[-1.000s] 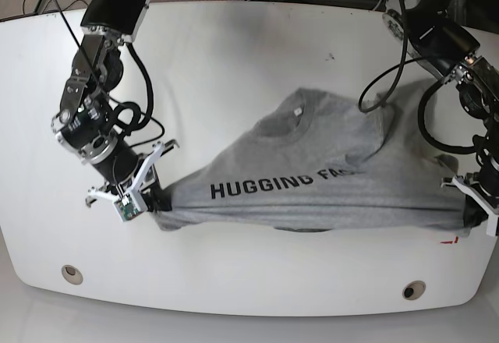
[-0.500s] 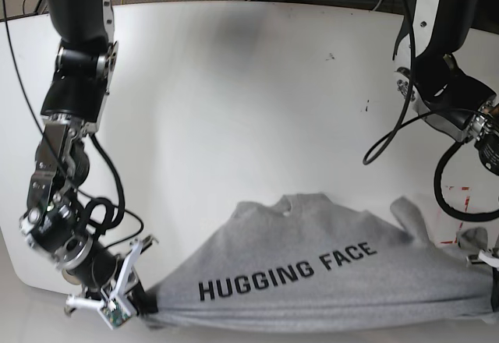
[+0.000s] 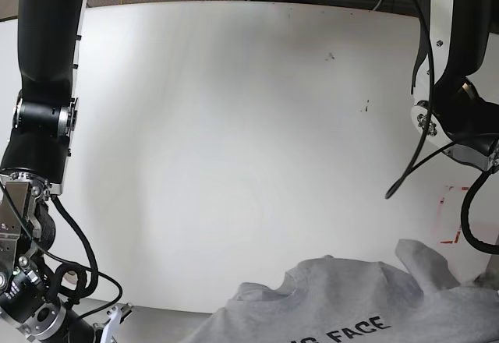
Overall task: Fold the T-shirt properly
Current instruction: 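Lift the shirt with both grippers and stretch it between them, then lay the stretched shirt down, dragging its edge along the table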
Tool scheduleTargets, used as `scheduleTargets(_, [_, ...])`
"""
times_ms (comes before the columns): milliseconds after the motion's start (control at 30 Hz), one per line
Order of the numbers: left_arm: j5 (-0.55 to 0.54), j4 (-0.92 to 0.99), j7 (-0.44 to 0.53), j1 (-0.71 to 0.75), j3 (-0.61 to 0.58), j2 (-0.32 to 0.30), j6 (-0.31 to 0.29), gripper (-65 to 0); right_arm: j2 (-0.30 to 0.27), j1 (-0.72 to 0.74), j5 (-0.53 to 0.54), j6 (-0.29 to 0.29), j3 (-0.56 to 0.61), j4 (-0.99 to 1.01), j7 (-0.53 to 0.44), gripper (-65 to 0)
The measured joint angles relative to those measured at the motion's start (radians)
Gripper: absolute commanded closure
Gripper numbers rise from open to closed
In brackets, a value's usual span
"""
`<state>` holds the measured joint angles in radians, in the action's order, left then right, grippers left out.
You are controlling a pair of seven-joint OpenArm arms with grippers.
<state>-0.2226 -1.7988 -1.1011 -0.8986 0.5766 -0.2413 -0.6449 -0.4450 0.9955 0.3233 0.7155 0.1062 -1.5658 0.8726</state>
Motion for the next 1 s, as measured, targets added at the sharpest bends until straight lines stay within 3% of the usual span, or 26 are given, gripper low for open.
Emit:
scheduleTargets(233, [-0.011, 0.000, -0.023, 0.143, -0.001, 0.003, -0.008, 0.0, 0.003, -0.213, -0.005, 0.003, -0.029, -0.088, 0.026, -1.4])
scheduleTargets(633, [-0.121, -0.024, -0.029, 0.574, 0.037, 0.013, -0.043, 0.0, 0.091, -0.740, -0.023, -0.004, -0.238, -0.265, 0.037, -1.4])
scheduleTargets(833, [-0.138, -0.034, -0.028, 0.811, 0.043, 0.013, -0.053, 0.0, 0.150, -1.003, -0.030, -0.006, -0.307, -0.286, -0.091, -1.4])
scheduleTargets(1000, [-0.138, -0.034, 0.013, 0.962, 0.040, 0.013, -0.059, 0.0, 0.188, -1.164, -0.046, -0.008, -0.346, -0.283, -0.133, -1.4])
